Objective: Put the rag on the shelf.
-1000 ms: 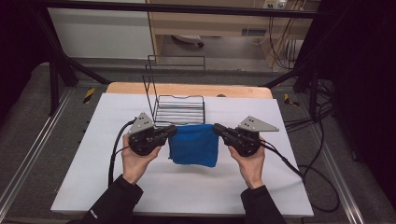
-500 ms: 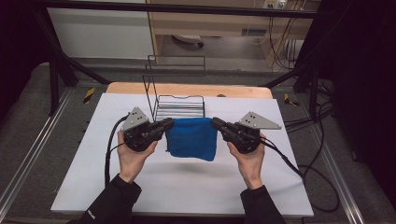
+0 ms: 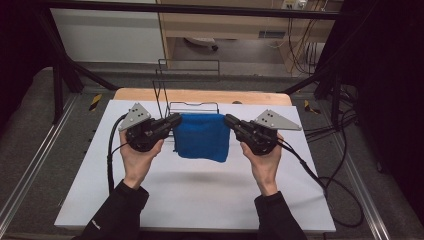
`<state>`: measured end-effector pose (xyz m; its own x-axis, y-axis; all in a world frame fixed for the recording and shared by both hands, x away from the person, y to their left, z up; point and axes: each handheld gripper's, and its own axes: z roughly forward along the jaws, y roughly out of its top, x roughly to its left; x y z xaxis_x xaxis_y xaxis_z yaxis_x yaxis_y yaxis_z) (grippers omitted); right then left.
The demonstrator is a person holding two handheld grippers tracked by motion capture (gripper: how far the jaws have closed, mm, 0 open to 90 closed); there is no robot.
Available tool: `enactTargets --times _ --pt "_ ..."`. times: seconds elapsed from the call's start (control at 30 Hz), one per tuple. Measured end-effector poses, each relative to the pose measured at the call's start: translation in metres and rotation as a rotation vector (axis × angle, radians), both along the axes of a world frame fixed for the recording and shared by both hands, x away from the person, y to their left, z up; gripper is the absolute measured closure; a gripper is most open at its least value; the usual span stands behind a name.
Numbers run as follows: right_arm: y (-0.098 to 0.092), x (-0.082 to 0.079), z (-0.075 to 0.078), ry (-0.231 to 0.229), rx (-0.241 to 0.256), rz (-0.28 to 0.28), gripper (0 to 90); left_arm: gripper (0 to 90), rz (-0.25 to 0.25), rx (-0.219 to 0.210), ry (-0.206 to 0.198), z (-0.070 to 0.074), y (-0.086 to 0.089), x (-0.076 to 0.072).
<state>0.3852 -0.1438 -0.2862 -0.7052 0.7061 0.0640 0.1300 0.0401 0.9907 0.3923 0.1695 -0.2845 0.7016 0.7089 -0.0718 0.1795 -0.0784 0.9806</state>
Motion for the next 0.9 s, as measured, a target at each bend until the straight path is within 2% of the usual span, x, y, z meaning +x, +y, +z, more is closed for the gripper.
enactTargets --times 0.3,0.47,0.6,0.9 --pt "0.009 0.01 0.017 -0.034 0.011 -0.011 86.7 84.7 0.027 -0.011 -0.041 0.02 0.006 0.005" --pt "0.015 0.015 0.029 -0.059 0.02 -0.024 86.7 84.6 0.039 -0.022 -0.053 0.026 0.009 0.009" --pt "0.019 0.019 0.034 -0.071 0.012 -0.029 86.7 84.6 0.045 -0.029 -0.053 0.031 0.013 0.013" --pt "0.026 0.026 0.048 -0.095 0.016 -0.042 86.7 84.6 0.057 -0.048 -0.081 0.042 0.018 0.019"
